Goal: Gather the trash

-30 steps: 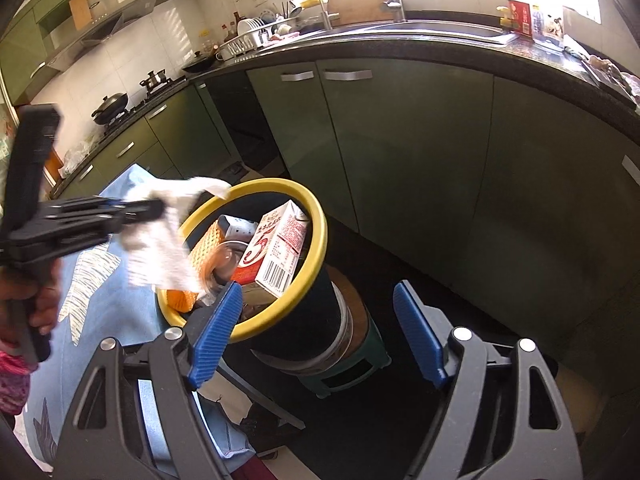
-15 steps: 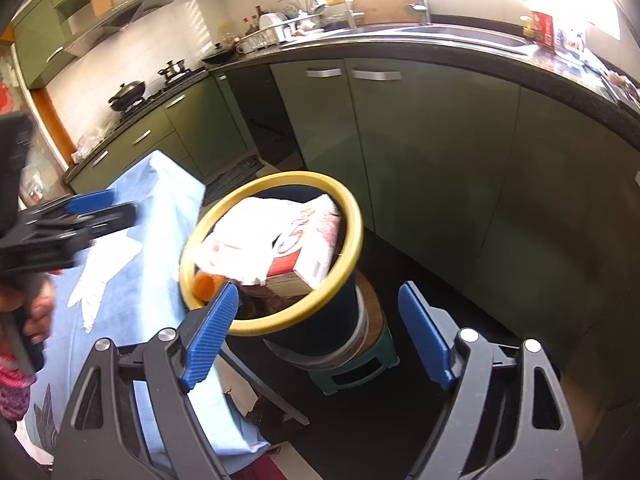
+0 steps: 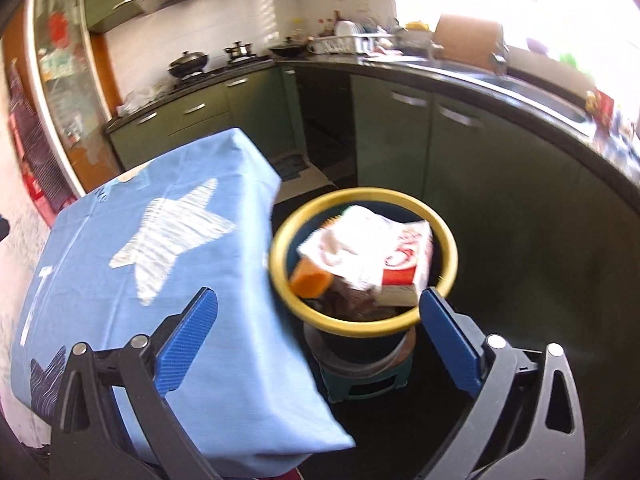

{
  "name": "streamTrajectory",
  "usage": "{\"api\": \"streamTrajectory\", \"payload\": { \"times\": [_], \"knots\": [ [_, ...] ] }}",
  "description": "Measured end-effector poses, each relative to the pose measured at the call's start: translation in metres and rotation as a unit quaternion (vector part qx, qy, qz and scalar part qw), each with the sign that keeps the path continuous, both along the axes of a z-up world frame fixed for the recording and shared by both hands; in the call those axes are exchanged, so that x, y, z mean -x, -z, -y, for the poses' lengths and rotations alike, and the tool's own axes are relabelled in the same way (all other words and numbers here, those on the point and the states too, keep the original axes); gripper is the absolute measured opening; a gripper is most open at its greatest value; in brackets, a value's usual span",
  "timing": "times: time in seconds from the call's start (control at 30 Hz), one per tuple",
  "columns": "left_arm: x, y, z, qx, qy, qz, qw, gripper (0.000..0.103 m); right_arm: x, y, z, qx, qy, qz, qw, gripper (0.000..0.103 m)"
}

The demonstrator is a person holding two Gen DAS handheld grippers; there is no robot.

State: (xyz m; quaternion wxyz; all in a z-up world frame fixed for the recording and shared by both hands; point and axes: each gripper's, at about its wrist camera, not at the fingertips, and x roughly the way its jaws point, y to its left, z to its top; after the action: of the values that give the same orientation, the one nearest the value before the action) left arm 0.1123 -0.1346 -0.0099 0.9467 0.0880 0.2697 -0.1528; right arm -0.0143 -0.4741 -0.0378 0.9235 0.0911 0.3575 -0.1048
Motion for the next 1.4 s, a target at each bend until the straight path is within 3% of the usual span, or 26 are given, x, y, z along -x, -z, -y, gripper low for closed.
{"api": "streamTrajectory", "payload": {
  "times": [0.2,0.4,0.6,0.83,1.4],
  "knots": [
    [0.034,-0.014,-0.073,0.028,-0.075,0.028,0.9964,0.098,0.015,-0.034,-0.039,0.031,-0.028,0.027,0.999,0.096],
    [0.066,-0.022,-0.100,0.043,-0.079,0.053,0.9945,0.098,0.035,-0.058,-0.070,0.062,-0.036,0.053,0.996,0.096],
    [0.085,-0.019,-0.100,0.067,-0.071,0.046,0.9942,0.098,0.051,-0.067,-0.078,0.081,-0.019,0.076,0.994,0.096],
    [0.109,-0.022,-0.096,0.068,-0.072,0.057,0.9934,0.098,0.061,-0.071,-0.080,0.079,-0.019,0.093,0.992,0.096],
    [0.112,-0.029,-0.090,0.063,-0.067,0.060,0.9940,0.098,0.059,-0.065,-0.082,0.078,-0.021,0.090,0.993,0.096]
  ]
}}
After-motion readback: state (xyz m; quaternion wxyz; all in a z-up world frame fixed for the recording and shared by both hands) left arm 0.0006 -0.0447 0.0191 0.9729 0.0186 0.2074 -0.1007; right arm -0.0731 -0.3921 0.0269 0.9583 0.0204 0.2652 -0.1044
